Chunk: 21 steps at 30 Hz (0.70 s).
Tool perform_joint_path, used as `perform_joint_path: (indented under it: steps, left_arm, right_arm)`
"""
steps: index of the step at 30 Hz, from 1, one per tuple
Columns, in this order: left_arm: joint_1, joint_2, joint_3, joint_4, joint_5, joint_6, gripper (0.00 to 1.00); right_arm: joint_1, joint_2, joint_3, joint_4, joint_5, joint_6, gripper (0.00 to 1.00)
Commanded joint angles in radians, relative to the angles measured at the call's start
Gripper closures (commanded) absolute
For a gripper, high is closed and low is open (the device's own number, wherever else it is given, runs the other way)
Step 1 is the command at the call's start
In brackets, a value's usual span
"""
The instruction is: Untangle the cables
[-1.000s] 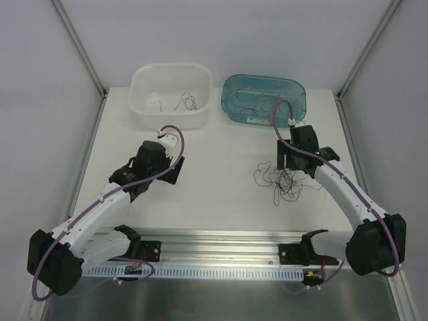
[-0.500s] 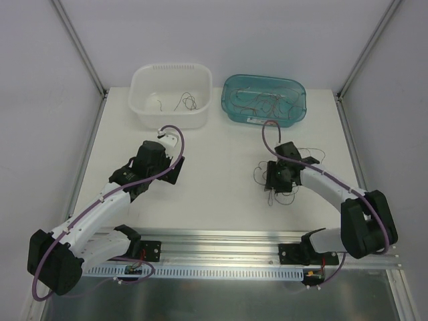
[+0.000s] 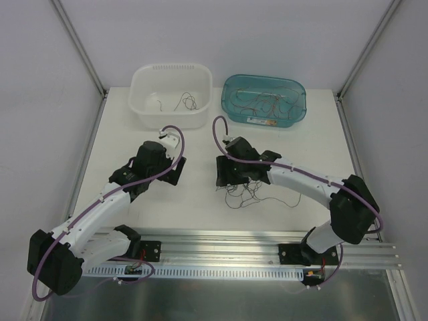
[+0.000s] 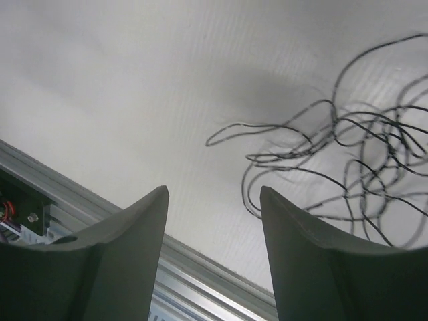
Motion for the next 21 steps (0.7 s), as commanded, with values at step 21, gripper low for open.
perform_joint_path:
  steps: [21]
  left_arm:
    - [-0.284,0.254,0.126,0.212,0.293,-0.284,0.07]
  right_arm:
    - [-0.287,-0.52,-0.351,0.009,0.183,0.272,0.41]
